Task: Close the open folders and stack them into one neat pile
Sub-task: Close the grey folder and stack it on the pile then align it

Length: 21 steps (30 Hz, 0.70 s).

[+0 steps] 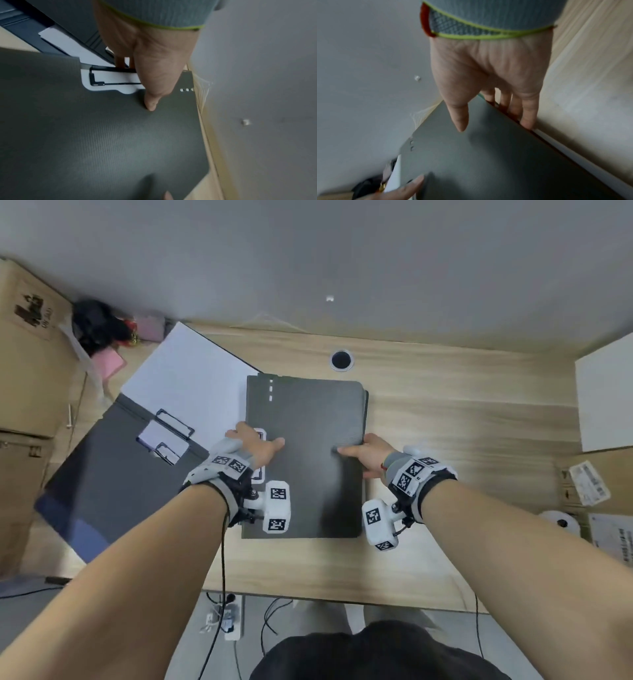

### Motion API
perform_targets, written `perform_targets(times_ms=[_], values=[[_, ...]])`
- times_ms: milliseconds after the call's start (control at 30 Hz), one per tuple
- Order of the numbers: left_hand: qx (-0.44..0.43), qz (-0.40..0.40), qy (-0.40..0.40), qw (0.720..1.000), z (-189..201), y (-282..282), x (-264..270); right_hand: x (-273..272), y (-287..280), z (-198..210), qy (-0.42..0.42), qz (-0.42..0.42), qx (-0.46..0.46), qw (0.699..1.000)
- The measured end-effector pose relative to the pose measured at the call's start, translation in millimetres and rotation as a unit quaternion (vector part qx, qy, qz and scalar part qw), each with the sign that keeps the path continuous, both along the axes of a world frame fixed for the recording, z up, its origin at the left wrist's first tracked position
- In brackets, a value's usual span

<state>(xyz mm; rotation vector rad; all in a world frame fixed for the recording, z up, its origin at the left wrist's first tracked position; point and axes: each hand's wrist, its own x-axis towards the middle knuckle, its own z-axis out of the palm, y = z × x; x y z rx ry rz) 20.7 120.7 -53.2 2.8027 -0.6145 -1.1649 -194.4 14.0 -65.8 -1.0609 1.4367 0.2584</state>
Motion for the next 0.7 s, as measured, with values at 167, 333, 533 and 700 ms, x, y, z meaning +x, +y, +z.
perform_targets(times_ms=[167,333,533,700], values=[[-0.021,0.058,0.063,0.996,-10,-6,-13,5,6,-23,0.07,-0.015,-0.086,0.994],[-0.025,0.092,0.129,0.987,-15,-7,-5,2,2,-29,0.062,-0.053,-0.057,0.995],[-0.06,0.128,0.23,0.963,-15,1,-11,-22,-3,-30,-0.004,-0.152,0.014,0.988],[-0.177,0.116,0.244,0.946,6,-10,-30,-37,-7,-7,-0.127,-0.201,-0.103,0.966]])
